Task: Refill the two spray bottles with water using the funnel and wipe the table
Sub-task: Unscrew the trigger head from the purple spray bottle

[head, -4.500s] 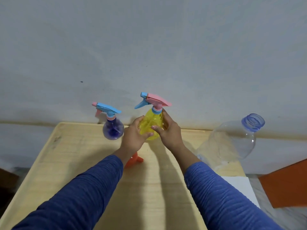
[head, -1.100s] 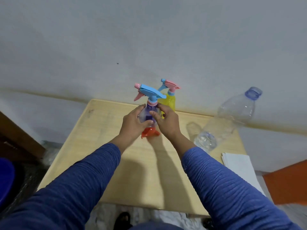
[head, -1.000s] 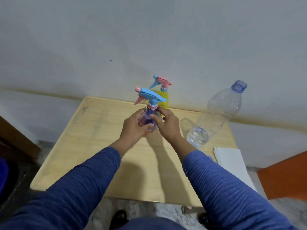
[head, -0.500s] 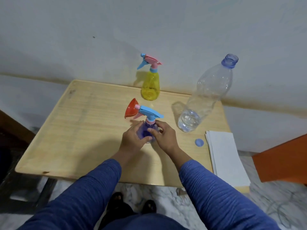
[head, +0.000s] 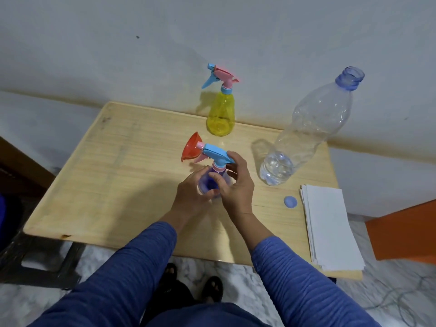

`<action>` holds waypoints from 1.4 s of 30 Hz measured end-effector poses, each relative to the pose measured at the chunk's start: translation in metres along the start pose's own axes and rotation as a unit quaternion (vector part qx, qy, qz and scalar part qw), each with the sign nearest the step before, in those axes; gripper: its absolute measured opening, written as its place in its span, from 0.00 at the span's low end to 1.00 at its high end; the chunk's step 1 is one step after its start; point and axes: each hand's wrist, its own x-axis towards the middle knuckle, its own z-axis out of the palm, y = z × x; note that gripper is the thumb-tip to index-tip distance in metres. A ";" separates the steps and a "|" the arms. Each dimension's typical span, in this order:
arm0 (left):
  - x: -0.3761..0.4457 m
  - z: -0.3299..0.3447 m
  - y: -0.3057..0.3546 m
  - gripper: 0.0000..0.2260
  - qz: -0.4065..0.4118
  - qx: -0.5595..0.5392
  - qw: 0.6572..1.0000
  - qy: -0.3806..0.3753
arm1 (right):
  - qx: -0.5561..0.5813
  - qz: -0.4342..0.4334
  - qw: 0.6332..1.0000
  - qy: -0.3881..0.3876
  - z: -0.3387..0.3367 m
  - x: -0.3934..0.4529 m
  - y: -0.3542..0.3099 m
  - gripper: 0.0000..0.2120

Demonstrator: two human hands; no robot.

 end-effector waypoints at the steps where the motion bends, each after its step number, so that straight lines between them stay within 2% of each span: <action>1: 0.001 0.000 -0.002 0.25 0.003 0.003 1.000 0.001 | -0.004 -0.003 1.000 0.002 0.002 0.001 0.001 0.26; 8: 0.000 0.000 -0.004 0.22 0.013 -0.005 1.000 0.008 | -0.037 -0.015 0.999 0.006 0.004 0.007 -0.002 0.27; 13: 0.001 0.000 -0.004 0.26 0.011 -0.007 1.000 0.011 | -0.049 -0.022 0.998 -0.031 -0.004 0.011 -0.002 0.21; 18: -0.001 -0.002 -0.002 0.32 0.020 -0.021 0.999 0.014 | -0.033 -0.027 0.998 -0.041 -0.003 0.011 -0.003 0.21; 28: 0.001 -0.003 -0.005 0.25 0.015 -0.045 0.999 -0.005 | -0.061 -0.025 0.996 -0.058 -0.007 0.018 0.001 0.16; 34: 0.006 -0.002 -0.012 0.27 -0.005 -0.033 0.999 -0.028 | -0.101 -0.046 0.992 -0.064 -0.008 0.021 0.001 0.18; 40: 0.003 -0.004 -0.007 0.29 -0.018 -0.049 0.998 -0.027 | -0.103 -0.082 0.979 -0.158 -0.018 0.025 -0.001 0.27; 42: 0.001 -0.005 -0.004 0.30 -0.013 -0.053 0.998 -0.021 | -0.123 -0.087 0.974 -0.167 -0.020 0.029 0.000 0.30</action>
